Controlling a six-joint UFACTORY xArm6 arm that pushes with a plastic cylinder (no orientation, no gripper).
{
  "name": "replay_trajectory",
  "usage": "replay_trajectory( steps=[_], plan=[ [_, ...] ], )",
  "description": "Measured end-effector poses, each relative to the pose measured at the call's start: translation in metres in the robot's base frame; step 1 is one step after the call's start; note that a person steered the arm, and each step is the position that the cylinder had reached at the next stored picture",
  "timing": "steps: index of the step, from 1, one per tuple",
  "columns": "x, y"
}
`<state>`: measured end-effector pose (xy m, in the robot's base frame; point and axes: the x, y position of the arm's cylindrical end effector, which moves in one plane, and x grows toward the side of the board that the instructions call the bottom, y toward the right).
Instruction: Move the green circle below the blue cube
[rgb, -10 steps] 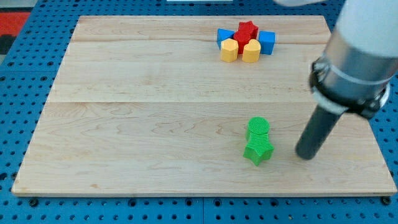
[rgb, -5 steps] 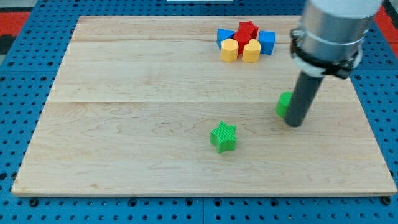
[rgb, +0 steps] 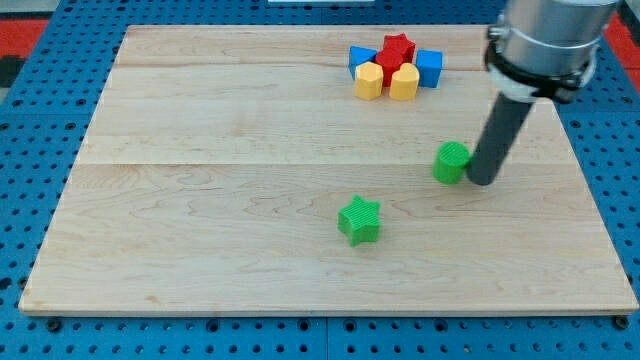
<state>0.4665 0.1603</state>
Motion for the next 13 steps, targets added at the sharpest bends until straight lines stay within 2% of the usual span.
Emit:
replay_trajectory(
  steps=[1, 3, 4, 5, 6, 7, 8, 9, 13],
  plan=[
    [-0.011, -0.022],
    [-0.05, -0.025],
    [-0.013, -0.031],
    [-0.038, -0.072],
    [-0.07, -0.082],
    [-0.09, -0.082],
    [-0.095, -0.076],
    [-0.089, -0.042],
    [-0.123, -0.017]
  ],
)
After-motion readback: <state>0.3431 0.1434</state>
